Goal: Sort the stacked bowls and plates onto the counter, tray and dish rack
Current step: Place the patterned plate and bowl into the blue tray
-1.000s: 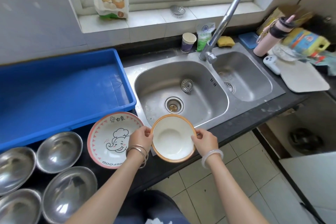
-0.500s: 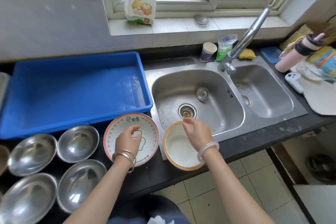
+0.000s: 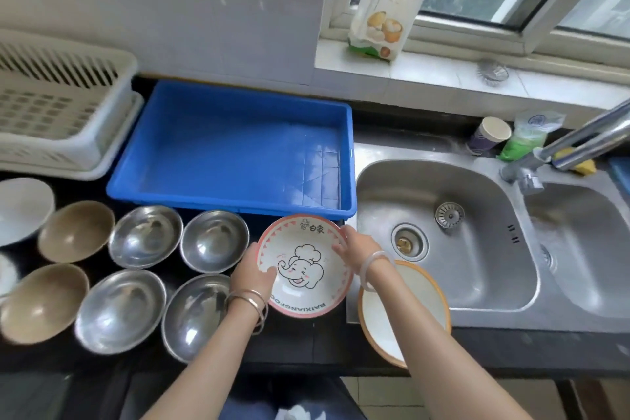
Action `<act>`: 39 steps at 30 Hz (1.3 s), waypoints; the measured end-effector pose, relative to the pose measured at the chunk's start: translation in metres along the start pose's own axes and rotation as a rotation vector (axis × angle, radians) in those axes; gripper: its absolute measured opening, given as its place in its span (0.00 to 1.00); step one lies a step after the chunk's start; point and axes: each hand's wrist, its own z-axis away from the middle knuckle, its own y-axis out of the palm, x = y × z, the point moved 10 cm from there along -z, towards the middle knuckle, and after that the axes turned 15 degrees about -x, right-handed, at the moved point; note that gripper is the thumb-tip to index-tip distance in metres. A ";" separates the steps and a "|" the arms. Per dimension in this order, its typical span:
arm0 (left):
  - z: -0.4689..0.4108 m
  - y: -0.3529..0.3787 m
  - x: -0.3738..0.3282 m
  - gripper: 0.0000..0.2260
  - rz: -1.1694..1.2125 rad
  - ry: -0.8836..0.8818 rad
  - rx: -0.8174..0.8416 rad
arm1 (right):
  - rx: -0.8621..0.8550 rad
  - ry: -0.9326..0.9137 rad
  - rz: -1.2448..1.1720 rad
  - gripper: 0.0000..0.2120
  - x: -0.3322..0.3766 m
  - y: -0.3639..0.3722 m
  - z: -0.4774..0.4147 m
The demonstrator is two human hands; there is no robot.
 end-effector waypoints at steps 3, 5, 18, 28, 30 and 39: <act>-0.002 -0.001 0.005 0.13 0.043 -0.028 -0.015 | 0.013 -0.013 -0.036 0.13 0.005 -0.003 -0.004; -0.006 -0.006 0.008 0.14 0.068 -0.058 -0.041 | 0.036 0.006 -0.120 0.11 0.007 -0.005 -0.003; -0.064 -0.085 0.001 0.08 0.315 -0.109 -0.138 | 0.022 -0.008 -0.391 0.09 0.072 -0.052 0.002; -0.171 -0.129 -0.007 0.06 0.615 -0.229 -0.136 | -0.052 0.116 -0.656 0.12 0.156 -0.046 -0.068; -0.188 -0.131 -0.003 0.08 0.648 -0.233 -0.168 | -0.065 0.144 -0.713 0.13 0.172 -0.037 -0.081; -0.252 -0.124 0.019 0.20 0.560 -0.263 -0.206 | -0.060 0.293 -0.857 0.17 0.211 0.011 -0.126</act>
